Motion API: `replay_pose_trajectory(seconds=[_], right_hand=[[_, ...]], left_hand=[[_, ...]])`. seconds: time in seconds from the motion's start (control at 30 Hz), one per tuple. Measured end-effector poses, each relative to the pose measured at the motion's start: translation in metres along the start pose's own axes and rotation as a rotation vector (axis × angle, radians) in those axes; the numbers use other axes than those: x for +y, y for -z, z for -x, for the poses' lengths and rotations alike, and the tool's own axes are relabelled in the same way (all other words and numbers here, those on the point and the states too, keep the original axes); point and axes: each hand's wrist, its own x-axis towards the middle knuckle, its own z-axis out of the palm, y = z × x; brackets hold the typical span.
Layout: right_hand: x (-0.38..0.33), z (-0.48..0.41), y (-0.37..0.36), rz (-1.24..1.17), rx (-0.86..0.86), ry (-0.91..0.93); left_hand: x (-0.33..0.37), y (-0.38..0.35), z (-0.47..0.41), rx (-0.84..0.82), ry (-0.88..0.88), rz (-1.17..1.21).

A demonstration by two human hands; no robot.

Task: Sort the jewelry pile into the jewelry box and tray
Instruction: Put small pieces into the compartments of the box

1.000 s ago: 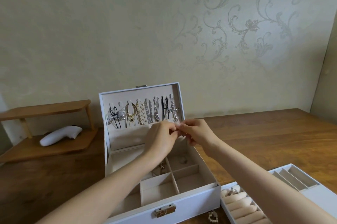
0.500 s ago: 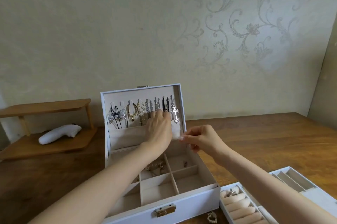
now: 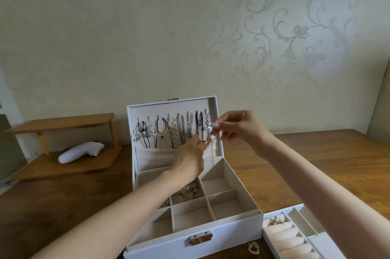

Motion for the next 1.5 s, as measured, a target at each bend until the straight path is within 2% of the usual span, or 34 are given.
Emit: replay_pose_trajectory(seconds=[0.1,0.3,0.5,0.7,0.8,0.9,1.03,1.1,1.17,1.37,1.43,1.5], right_hand=[[-0.004,-0.019,-0.006,-0.005,0.038,0.019],[-0.004,-0.059,-0.024,-0.002,0.111,0.019],[0.015,-0.075,-0.025,0.354,0.182,0.033],[0.026,-0.071,-0.018,0.687,0.079,0.082],[0.026,-0.065,-0.016,0.671,0.062,0.118],[0.031,-0.056,-0.012,0.646,0.176,0.155],[0.044,-0.036,-0.013,1.073,0.226,0.099],[0.053,-0.028,-0.017,1.201,0.232,0.093],[0.056,-0.024,-0.020,1.193,0.251,0.105],[0.061,-0.036,-0.029,0.720,0.239,-0.037],[0.064,-0.038,-0.032,0.746,0.261,-0.035],[0.067,-0.038,-0.032,0.923,0.317,0.004]], left_hand=[[-0.003,0.002,0.005,-0.061,0.054,0.052],[0.003,0.007,0.009,-0.045,0.139,0.093],[0.009,0.007,0.006,0.076,0.181,-0.025],[0.009,0.003,0.001,0.165,0.151,0.007],[0.008,0.003,0.001,0.213,0.150,0.066],[0.008,0.003,0.003,0.201,0.167,0.078],[0.009,0.005,0.003,0.204,0.170,0.095],[0.010,0.006,0.004,0.206,0.160,0.100],[0.010,0.007,0.004,0.208,0.150,0.098],[0.006,0.005,0.002,0.185,0.155,0.092],[0.006,0.005,0.001,0.179,0.158,0.095],[0.005,0.005,0.000,0.179,0.161,0.093]])
